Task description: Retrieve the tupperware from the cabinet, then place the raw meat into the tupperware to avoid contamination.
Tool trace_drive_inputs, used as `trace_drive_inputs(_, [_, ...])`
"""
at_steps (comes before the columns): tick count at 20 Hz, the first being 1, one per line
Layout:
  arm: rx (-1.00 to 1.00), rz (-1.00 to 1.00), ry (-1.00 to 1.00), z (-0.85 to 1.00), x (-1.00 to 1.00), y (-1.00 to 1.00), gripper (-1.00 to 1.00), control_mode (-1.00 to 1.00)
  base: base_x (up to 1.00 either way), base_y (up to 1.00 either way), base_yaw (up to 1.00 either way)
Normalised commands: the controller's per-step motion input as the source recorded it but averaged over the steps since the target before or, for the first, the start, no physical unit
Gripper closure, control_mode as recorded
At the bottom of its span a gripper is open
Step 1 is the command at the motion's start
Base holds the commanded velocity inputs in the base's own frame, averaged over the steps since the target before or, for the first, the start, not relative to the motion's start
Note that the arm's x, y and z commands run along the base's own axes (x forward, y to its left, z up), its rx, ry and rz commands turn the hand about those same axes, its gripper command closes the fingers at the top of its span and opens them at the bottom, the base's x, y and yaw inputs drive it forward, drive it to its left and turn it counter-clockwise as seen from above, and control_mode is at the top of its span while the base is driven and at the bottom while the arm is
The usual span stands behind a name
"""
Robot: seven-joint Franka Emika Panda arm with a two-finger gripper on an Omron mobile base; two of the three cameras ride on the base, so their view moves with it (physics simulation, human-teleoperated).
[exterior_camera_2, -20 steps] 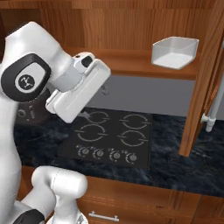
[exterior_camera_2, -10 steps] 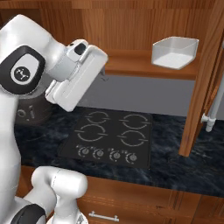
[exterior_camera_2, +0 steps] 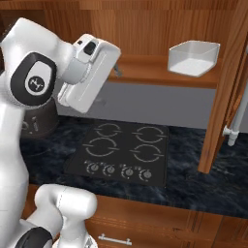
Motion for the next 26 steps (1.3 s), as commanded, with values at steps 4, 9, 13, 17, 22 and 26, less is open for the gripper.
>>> trace_drive_inputs(4, [0.0,0.11,-0.19,0.01,0.46,-0.2,-1.0,-1.0,0.0,0.0,0.0])
trace_drive_inputs(9, [-0.04,0.07,-0.18,0.16,0.33,-0.15,-1.0,-1.0,0.0,0.0,0.0])
trace_drive_inputs(13, [-0.1,0.0,-0.05,0.22,0.34,-0.1,-1.0,-1.0,0.0,0.0,0.0])
trace_drive_inputs(17, [-0.09,-0.02,0.0,0.12,0.36,-0.05,-1.0,-1.0,0.0,0.0,0.0])
trace_drive_inputs(22, [-0.02,0.0,0.0,0.0,0.31,-0.07,-1.0,-1.0,0.0,0.0,0.0])
trace_drive_inputs(26, [0.0,0.0,0.01,0.0,0.26,-0.14,-1.0,-1.0,0.0,0.0,0.0])
